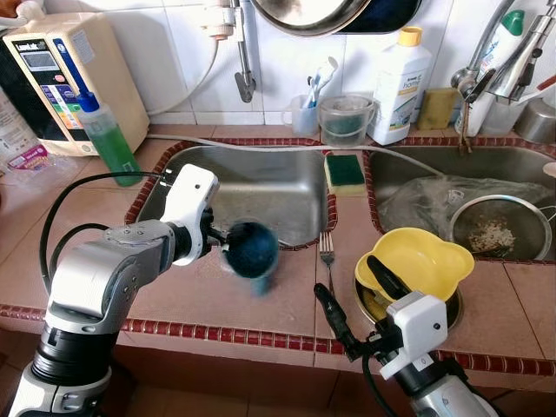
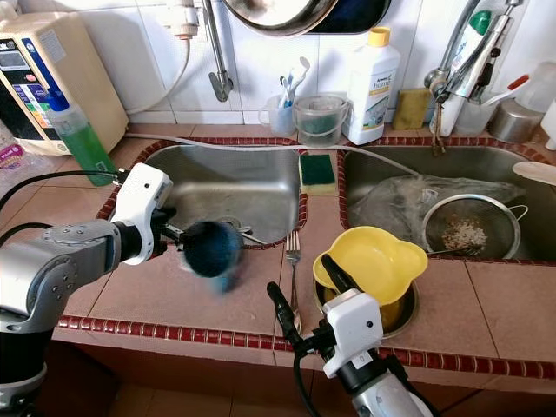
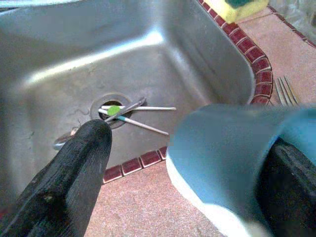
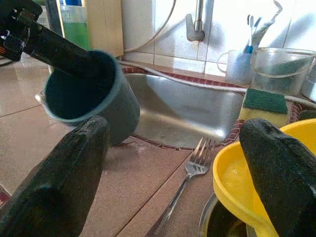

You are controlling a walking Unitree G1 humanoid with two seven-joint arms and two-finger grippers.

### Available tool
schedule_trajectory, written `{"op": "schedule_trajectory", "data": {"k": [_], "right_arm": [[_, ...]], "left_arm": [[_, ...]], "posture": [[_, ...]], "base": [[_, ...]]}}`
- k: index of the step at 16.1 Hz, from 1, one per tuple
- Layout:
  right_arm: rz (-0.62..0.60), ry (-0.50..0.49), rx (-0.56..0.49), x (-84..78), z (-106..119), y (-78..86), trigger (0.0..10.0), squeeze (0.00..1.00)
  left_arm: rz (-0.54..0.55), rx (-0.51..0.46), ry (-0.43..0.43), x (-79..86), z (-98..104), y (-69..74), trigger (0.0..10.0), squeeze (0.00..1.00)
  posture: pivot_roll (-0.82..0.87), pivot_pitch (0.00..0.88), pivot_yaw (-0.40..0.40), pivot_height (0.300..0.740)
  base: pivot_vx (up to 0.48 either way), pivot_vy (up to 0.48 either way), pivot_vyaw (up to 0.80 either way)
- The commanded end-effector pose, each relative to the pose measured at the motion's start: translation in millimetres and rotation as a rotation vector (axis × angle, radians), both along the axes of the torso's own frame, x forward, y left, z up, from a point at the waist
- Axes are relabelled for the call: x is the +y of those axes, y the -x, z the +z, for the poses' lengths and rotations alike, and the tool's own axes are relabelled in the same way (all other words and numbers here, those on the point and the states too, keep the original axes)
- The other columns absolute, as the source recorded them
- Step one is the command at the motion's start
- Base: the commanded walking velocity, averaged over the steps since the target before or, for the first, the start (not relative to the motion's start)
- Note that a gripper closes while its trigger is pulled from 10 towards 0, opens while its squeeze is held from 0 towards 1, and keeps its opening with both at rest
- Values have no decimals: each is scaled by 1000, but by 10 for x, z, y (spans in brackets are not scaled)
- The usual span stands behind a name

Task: Kitchen organization

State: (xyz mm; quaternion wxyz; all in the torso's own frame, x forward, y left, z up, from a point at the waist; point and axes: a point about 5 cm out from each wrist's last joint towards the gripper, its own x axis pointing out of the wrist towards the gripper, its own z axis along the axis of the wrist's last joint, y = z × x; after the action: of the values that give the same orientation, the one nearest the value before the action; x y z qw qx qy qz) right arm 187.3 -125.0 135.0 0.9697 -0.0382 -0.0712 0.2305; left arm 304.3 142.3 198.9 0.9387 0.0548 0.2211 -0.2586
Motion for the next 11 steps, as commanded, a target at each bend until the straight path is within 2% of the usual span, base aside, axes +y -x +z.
{"op": "schedule_trajectory", "data": {"k": [1,2,3,4,5,7,11], "right_arm": [[-3,-6,-19,6,59,4,10000,0],[-5,-7,-19,6,60,3,10000,0],[-6,-5,-20,4,59,0,10000,0],[-10,-1,-21,0,58,-1,10000,0],[-13,1,-22,-6,59,-4,10000,0],[-15,-1,-21,-8,59,-4,10000,0],[-19,-4,-22,-10,64,-7,10000,0]], "left_arm": [[-1,-26,-4,23,38,1,10000,0],[-7,-23,8,20,39,8,10000,0],[-49,-20,41,7,34,45,4353,0],[-81,-16,38,1,17,76,3373,0],[-105,2,37,0,-15,103,0,0],[-135,15,58,-13,-16,134,0,0],[-156,33,46,8,-49,160,0,0]], "posture": [[-242,78,114,740],[-243,80,113,740],[-243,81,114,740],[-244,81,116,740],[-244,82,117,740],[-244,82,117,740],[-242,84,117,740]], "base": [[0,0,0],[0,0,0],[0,0,0],[0,0,0],[0,0,0],[0,0,0],[0,0,0]]}}
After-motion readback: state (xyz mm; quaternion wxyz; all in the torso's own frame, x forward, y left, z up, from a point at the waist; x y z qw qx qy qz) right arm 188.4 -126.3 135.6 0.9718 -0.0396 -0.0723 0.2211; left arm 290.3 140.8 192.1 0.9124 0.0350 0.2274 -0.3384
